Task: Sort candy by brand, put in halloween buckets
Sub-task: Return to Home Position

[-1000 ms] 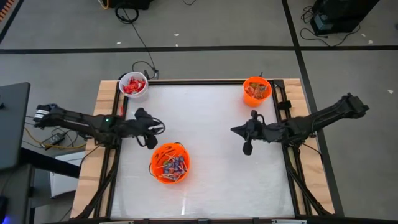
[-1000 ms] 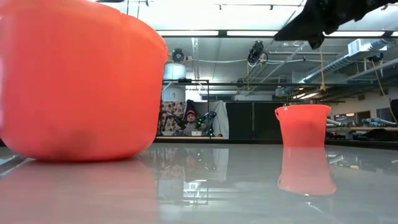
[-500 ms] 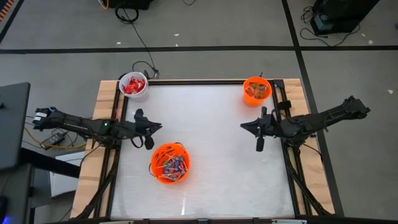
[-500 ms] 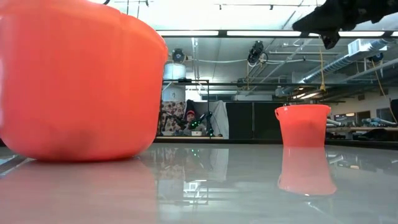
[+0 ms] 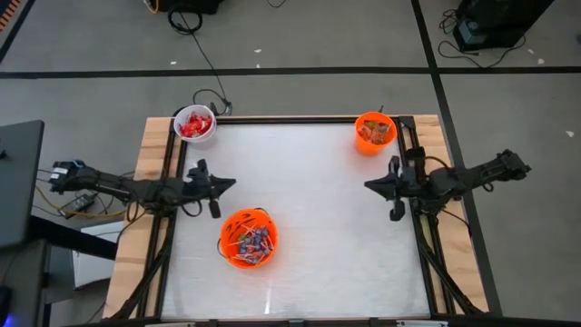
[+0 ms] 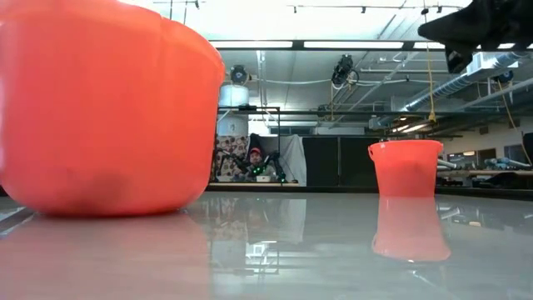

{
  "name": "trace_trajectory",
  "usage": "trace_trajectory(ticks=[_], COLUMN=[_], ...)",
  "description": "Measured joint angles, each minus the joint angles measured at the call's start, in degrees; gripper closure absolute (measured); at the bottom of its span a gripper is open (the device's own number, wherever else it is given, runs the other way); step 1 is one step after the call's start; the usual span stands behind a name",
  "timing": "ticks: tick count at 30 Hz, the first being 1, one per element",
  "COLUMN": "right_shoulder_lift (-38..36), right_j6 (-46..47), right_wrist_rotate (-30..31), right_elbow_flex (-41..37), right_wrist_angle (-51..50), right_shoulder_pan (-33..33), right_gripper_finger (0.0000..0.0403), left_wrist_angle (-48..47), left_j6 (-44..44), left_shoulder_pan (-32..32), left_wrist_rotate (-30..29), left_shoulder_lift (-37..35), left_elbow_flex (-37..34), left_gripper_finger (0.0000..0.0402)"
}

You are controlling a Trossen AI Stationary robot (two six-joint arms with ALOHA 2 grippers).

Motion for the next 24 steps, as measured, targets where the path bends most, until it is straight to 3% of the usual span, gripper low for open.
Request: trace_trajectory(ticks=[13,24], right_shoulder_lift=[-11.2,-15.2], right_j6=[-3.7,-3.2], right_wrist_rotate=[-1.4,-1.3], right_elbow_flex=[-6.8,-9.4], right_wrist_angle=[-0.6,-0.6], right_shoulder_pan=[0.0,0.0], right_gripper_finger=[0.0392,0.0392], left_wrist_angle=[-1.9,-3.6], left_j6=[1.0,-1.5], left_shoulder_pan=[0.0,0.0], left_wrist_rotate=[0.1,0.1], left_shoulder_lift=[-11.0,-11.8], left_elbow_flex=[-3.3,-3.3], left_gripper_finger=[0.0391,0.0391])
